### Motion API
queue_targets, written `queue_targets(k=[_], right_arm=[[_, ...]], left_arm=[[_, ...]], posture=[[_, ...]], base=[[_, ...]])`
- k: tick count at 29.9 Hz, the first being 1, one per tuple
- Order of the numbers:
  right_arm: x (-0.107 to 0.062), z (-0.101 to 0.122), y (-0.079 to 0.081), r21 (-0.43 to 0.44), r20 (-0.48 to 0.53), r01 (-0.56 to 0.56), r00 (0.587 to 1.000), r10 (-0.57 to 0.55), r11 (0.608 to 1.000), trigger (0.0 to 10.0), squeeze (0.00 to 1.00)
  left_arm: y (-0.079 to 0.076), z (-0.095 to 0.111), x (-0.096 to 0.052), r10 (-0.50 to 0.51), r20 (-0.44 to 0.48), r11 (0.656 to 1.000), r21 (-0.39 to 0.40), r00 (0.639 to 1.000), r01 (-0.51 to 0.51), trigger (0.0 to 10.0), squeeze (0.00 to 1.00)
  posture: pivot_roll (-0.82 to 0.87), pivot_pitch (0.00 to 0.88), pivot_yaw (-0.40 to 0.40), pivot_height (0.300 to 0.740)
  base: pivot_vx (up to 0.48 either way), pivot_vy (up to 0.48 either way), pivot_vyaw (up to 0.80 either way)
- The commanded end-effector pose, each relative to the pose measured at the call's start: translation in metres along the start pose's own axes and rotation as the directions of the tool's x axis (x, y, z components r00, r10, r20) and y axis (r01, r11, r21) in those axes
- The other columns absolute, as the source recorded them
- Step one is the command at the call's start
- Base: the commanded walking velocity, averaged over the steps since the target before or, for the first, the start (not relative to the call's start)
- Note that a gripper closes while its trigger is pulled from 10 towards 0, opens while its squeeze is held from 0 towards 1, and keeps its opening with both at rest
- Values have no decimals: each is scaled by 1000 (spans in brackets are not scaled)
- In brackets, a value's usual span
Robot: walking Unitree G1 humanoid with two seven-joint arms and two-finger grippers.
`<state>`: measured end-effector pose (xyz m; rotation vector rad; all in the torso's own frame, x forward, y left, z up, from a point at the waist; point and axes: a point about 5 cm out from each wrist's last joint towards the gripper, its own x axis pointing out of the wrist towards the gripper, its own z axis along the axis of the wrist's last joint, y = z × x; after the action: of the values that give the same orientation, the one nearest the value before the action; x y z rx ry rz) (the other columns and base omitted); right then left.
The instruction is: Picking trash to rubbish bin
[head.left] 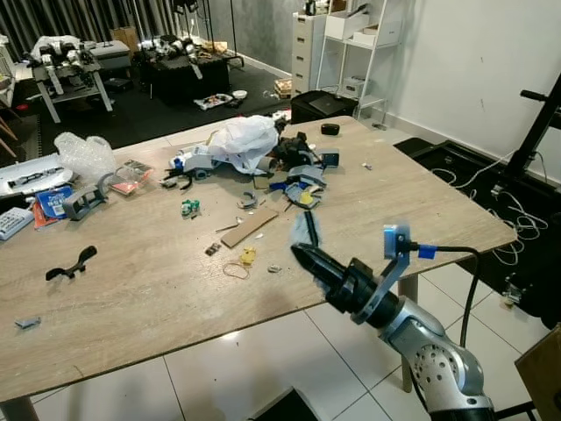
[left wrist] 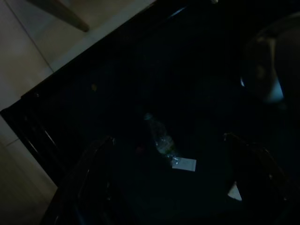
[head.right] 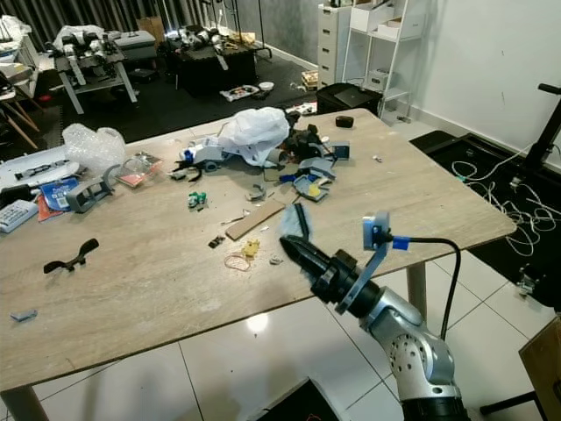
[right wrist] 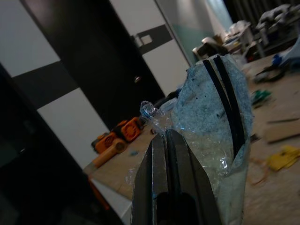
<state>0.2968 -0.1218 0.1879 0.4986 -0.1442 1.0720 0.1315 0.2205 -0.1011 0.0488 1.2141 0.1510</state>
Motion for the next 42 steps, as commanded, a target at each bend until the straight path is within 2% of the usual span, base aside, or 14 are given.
queue_targets(k=[1,3,4,5,6,8,9,17,20,24,30,34,41,42], right_arm=[[0,-4,5,8,-16,-30,999,30,1000,1294,0],[1,-7,6,12,-30,-33,999,34,999,1843,0],[1,-7,6,12,-31,-33,999,33,999,2784,0],[1,-8,6,13,-32,-32,999,33,999,2784,0],[2,-8,6,13,-33,-30,999,31,999,4706,0],[2,-9,5,13,-34,-29,999,29,1000,4706,0],[3,-10,5,14,-37,-22,999,23,1000,10000,0],[-2,-41,-5,7,-140,104,985,-102,995,10000,0],[-15,-65,-16,-12,-225,235,946,-232,972,10000,0],[-29,-86,-21,-22,-294,308,907,-300,951,10000,0],[-33,-94,-18,-12,-300,318,903,-307,948,10000,0],[-34,-100,-18,-27,-316,329,893,-321,944,10000,0],[-51,-119,-34,-117,-394,441,802,-449,890,10000,0],[-51,-119,-34,-117,-394,441,802,-449,890,10000,0]], left_arm=[[6,-11,-1,30,-32,999,-34,999,-31,10000,0],[12,-11,-1,42,-30,997,-58,999,-44,10000,0],[13,-10,-1,43,-30,997,-57,999,-44,10000,0],[13,-10,-1,43,-30,997,-55,999,-45,10000,0],[14,-10,-1,44,-30,998,-54,999,-45,10000,0],[14,-10,-1,44,-29,998,-53,999,-46,10000,0],[14,-10,-1,43,-29,998,-53,999,-45,10000,0],[3,-6,0,-8,-8,1000,-30,1000,7,10000,0],[-2,-3,0,-43,5,999,-22,999,43,10000,0],[-3,-4,0,-59,-6,998,27,998,59,10000,0],[-3,-4,0,-52,4,998,41,999,52,10000,0],[-5,-6,0,-57,-7,997,48,998,57,10000,0],[-6,-5,0,-71,4,997,30,997,71,10000,0],[-6,-5,0,-71,4,997,30,997,71,10000,0]], posture=[[-178,129,52,740],[-178,129,52,740],[-175,125,52,740],[-175,125,52,740],[-174,121,52,740],[-174,121,52,740],[-174,118,52,740],[-176,114,51,740],[-176,116,50,740],[-178,117,54,740],[-176,119,57,740],[-172,120,58,740],[-165,119,54,740],[-165,119,54,740]], base=[[-480,0,0],[-480,0,0],[-480,0,0],[-480,0,0],[-480,0,0],[-480,0,0],[-480,0,0],[-209,0,0],[0,0,0],[347,0,0],[476,0,0],[0,0,0],[0,0,0],[0,0,0]])
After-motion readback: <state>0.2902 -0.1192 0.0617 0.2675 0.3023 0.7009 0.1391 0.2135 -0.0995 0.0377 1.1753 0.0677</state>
